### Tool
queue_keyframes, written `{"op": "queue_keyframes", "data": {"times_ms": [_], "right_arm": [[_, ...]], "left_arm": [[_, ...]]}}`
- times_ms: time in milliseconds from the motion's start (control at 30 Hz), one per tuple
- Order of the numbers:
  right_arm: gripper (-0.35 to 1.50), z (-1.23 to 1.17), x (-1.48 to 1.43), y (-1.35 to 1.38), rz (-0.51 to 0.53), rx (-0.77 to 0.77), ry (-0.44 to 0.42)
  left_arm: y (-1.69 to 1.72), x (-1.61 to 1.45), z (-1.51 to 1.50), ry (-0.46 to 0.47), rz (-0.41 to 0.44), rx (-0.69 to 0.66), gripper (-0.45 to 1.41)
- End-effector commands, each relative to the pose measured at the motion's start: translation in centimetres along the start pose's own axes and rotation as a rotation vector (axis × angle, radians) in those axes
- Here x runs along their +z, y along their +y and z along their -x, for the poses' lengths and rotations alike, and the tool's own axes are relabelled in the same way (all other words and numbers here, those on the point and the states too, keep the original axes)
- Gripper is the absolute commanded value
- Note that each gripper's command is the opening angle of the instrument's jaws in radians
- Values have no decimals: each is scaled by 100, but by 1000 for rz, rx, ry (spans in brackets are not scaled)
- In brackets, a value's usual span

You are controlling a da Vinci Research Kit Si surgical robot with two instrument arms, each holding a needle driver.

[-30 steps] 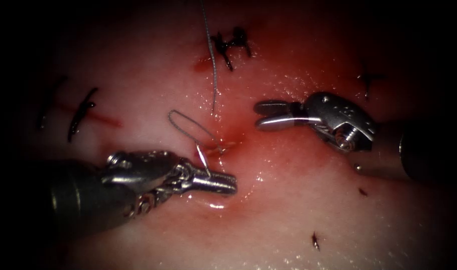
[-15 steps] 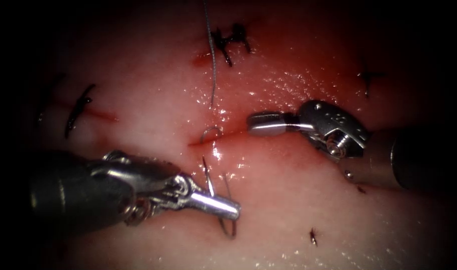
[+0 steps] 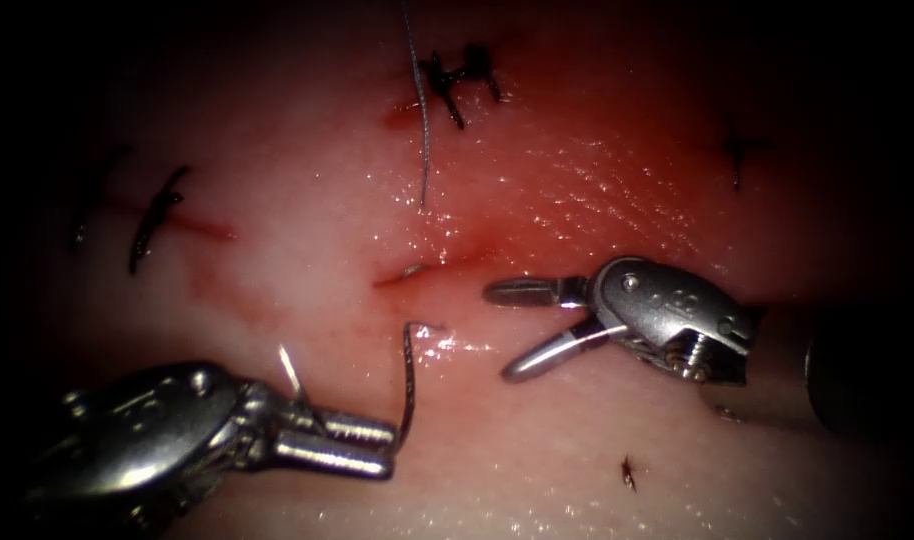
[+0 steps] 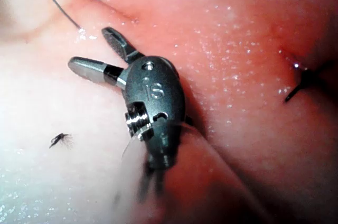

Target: Wound Closure

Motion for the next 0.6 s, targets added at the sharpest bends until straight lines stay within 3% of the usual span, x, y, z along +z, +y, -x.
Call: {"op": "queue_keyframes", "data": {"times_ms": [33,100,300,500,600], "right_arm": [[44,5,14,-10,-15,-39,-43],[51,4,23,-17,-15,-82,-76],[47,0,47,-22,4,-124,-73],[47,0,59,-17,20,-129,-76],[39,2,60,-16,17,-138,-90]], "left_arm": [[3,5,3,-1,0,13,-45],[16,2,-4,1,-5,45,-45],[44,4,-14,-27,-23,102,-45],[56,8,-17,-43,-34,140,-45],[58,7,-18,-52,-50,161,-45]]}}
